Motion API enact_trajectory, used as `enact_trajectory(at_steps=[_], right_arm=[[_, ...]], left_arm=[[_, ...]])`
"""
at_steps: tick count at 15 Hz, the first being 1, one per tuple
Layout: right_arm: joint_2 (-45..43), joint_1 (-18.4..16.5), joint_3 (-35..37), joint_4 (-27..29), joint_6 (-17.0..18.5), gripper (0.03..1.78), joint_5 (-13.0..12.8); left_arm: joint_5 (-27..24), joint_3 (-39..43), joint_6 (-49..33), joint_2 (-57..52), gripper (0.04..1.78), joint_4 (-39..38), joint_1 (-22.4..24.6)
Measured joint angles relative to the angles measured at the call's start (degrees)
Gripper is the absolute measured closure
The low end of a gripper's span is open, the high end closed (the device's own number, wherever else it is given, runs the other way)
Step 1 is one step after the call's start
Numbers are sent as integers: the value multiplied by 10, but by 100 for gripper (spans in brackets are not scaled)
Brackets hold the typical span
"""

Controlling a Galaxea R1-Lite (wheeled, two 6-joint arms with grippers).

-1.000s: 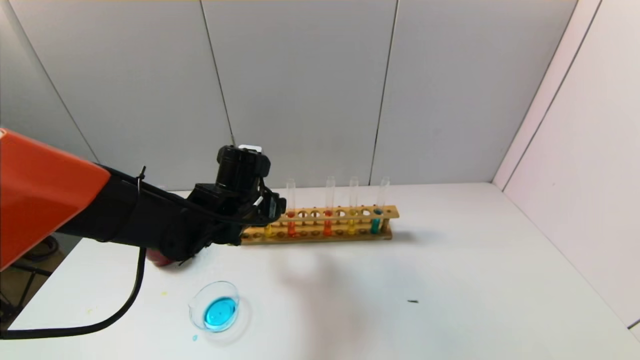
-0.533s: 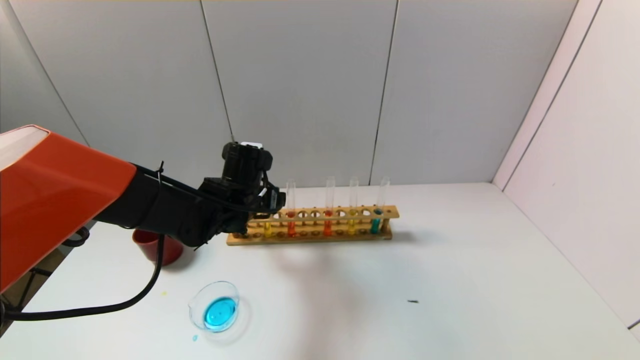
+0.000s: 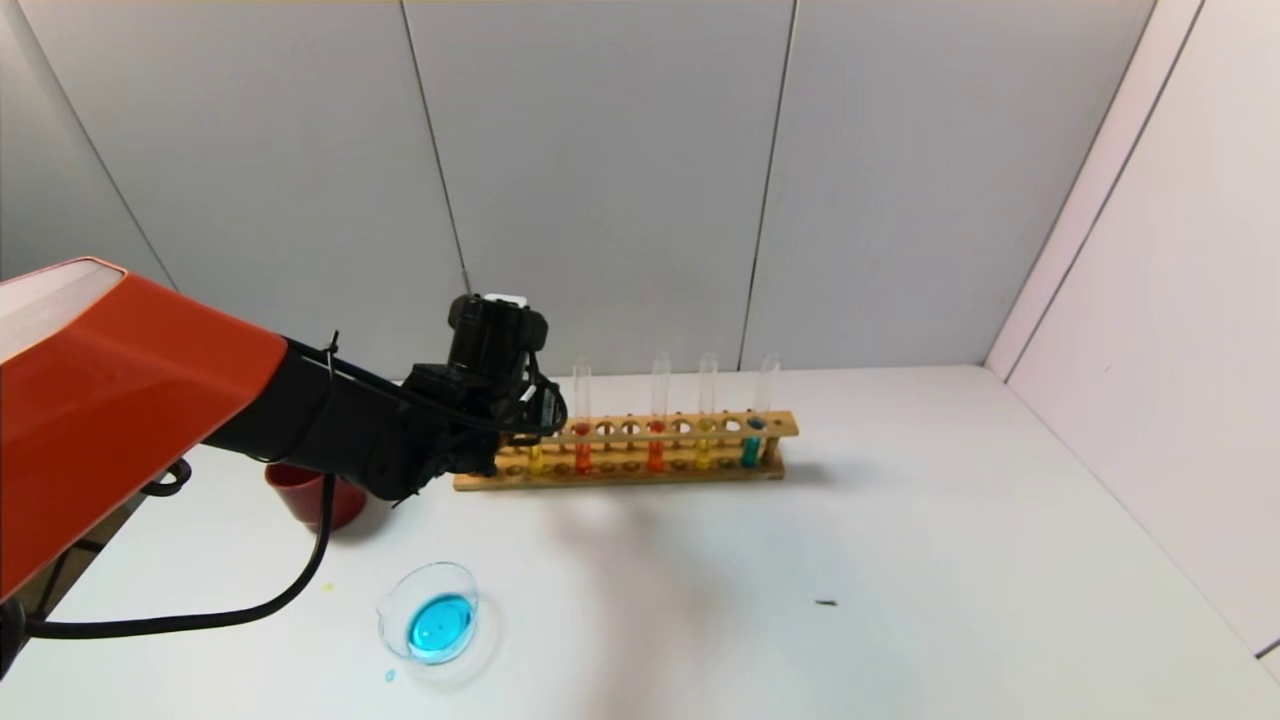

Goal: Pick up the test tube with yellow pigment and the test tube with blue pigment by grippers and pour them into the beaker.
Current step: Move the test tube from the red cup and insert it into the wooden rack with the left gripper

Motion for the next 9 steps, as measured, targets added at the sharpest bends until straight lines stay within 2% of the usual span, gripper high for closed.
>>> enact_trajectory(at_steps=[3,5,6,9], right_arm=[[0,0,0,0,0,7,0],[0,0,0,0,0,7,0],[0,0,0,0,0,7,0],[0,0,0,0,0,7,0]], left_arm=[[0,3,0,0,114,0,-2],[0,5,-1,0,143,-1,-3],[-1,6,-2,0,150,-2,-4],[0,9,-1,0,152,-2,-7]])
